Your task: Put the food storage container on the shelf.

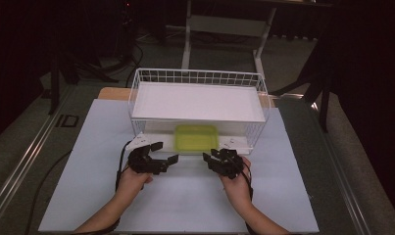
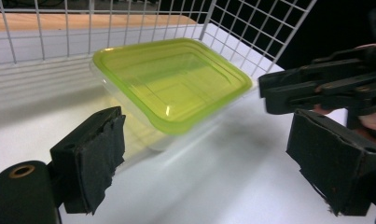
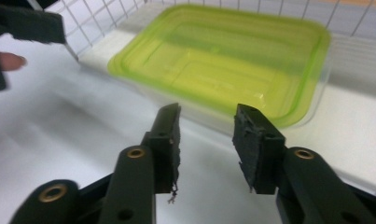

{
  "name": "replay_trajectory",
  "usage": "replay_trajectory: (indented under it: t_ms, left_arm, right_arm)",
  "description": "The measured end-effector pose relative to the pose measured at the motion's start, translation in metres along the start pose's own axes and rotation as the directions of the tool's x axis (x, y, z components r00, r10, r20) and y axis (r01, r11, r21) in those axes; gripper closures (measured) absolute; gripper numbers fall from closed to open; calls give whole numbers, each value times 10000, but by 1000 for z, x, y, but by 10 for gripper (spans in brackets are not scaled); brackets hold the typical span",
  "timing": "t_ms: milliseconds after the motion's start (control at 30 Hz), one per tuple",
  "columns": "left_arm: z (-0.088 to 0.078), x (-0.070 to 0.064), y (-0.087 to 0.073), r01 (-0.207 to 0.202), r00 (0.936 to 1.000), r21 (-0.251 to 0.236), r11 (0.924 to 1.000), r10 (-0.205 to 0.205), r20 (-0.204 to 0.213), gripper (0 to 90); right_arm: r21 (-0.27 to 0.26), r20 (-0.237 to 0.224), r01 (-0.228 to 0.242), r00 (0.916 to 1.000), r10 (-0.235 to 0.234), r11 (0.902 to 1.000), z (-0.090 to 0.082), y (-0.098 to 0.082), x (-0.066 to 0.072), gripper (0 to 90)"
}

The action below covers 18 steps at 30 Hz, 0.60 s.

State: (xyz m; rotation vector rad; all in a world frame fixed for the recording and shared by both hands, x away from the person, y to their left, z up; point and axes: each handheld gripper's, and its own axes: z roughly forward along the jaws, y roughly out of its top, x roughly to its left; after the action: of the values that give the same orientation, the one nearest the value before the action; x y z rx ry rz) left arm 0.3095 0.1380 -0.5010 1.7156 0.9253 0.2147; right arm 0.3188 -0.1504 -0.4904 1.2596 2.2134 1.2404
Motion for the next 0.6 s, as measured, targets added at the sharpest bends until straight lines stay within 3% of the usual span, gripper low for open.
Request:
replay_trajectory:
  t_ms: [233,300,433,600]
  left_arm:
    - [-9,-11,-19,-30,9985,164,9999,21,546,88]
    - [-8,-13,-22,-180,9985,346,9992,162,516,83]
    - [-6,-12,-24,-58,9991,328,9994,44,432,82]
    - [-5,-13,-25,-339,9990,325,9989,329,304,82]
  right_arm:
    - [501,-291,277,9992,-263,9984,9,-11,7,828]
    - [683,-349,360,9988,-337,9970,13,-12,8,891]
    - [818,-205,563,9983,-548,9951,20,-12,12,900]
    - [935,-164,616,9980,-603,9937,28,-10,14,900]
